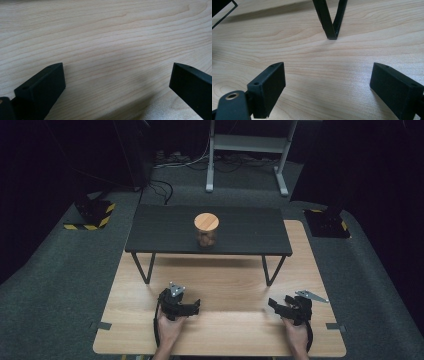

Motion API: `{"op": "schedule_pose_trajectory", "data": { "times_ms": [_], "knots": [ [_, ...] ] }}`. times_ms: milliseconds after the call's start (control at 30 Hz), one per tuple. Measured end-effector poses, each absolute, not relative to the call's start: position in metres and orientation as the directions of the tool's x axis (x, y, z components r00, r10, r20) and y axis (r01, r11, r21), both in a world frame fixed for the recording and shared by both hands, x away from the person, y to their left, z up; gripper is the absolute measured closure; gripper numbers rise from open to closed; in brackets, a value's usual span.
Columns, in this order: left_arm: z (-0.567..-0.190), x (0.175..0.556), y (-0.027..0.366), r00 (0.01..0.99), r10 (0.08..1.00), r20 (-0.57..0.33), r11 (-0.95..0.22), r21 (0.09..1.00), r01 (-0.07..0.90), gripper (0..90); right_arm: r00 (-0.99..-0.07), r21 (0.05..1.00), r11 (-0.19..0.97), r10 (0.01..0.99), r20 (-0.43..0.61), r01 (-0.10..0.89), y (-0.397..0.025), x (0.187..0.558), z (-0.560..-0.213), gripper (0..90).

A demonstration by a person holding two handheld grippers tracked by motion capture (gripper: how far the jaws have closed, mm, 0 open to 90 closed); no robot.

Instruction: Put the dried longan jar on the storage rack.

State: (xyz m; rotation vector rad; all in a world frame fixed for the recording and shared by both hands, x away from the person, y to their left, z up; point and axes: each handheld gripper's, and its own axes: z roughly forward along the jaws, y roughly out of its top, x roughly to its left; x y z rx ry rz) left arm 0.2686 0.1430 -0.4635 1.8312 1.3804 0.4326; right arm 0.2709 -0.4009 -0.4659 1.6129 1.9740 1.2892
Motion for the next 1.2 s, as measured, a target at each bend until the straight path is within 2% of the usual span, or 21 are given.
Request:
{"op": "schedule_pose_trajectory", "data": {
  "times_ms": [167, 533, 1200],
  "knots": [
    [-0.4661, 0.2673, 0.1486, 0.336, 0.916, -0.219, -0.059, 0.756, 0.652, 0.5, -0.335, 0.77, -0.016, 0.894, 0.296, 0.638, -0.3992, 0.2709, -0.4649, 12.4],
    [-0.4673, 0.2661, 0.1508, 0.323, 0.915, -0.241, -0.032, 0.755, 0.655, 0.5, -0.333, 0.77, -0.017, 0.896, 0.296, 0.638, -0.3986, 0.2707, -0.465, 12.5],
    [-0.4673, 0.2655, 0.1517, 0.316, 0.918, -0.241, -0.027, 0.756, 0.654, 0.5, -0.333, 0.77, -0.02, 0.894, 0.299, 0.637, -0.3993, 0.2711, -0.4654, 12.4]
  ]
}}
